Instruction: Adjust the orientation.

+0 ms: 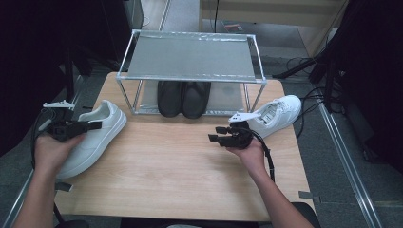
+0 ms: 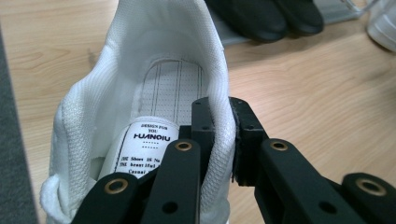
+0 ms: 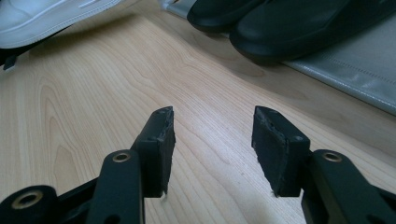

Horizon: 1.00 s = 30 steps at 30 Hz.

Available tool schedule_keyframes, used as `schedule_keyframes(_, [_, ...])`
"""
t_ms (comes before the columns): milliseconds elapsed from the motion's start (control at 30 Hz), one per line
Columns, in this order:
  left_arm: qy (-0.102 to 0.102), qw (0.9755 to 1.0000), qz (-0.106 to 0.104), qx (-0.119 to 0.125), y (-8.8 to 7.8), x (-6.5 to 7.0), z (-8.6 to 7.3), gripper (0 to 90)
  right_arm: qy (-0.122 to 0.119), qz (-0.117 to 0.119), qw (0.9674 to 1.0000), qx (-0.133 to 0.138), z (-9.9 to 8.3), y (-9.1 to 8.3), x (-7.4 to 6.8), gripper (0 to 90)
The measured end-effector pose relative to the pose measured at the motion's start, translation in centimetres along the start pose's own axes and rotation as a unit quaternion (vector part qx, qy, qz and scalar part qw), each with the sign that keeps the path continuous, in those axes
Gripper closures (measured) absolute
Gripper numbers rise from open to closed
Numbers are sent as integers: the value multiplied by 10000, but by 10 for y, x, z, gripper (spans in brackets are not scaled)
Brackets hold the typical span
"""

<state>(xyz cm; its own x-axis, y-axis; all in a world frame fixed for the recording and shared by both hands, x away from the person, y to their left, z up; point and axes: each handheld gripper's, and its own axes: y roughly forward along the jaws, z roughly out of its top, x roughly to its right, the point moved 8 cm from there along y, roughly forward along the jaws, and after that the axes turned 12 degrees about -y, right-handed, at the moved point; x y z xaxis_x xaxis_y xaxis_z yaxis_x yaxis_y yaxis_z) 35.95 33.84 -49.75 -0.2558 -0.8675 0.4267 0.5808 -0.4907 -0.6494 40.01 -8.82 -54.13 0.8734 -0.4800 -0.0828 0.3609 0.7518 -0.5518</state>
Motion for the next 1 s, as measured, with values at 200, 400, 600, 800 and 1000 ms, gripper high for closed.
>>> schedule_keyframes(200, [209,9996,-181,-12,-1,29,-7,827,0,-20,10000,40,2,0,2,478])
schedule_keyframes(400, [433,9982,-395,-127,9,60,-9,827,97,-127,9998,72,1,-5,9,456])
schedule_keyframes(600, [631,9958,-628,-189,27,89,-9,828,119,-191,9997,45,0,-7,11,456])
schedule_keyframes(800, [861,9919,-830,-438,43,115,-13,828,145,-202,9997,24,-3,-9,10,462])
schedule_keyframes(1000, [1165,9851,-1093,-637,57,145,-17,828,147,-282,9995,19,-7,-14,9,464])
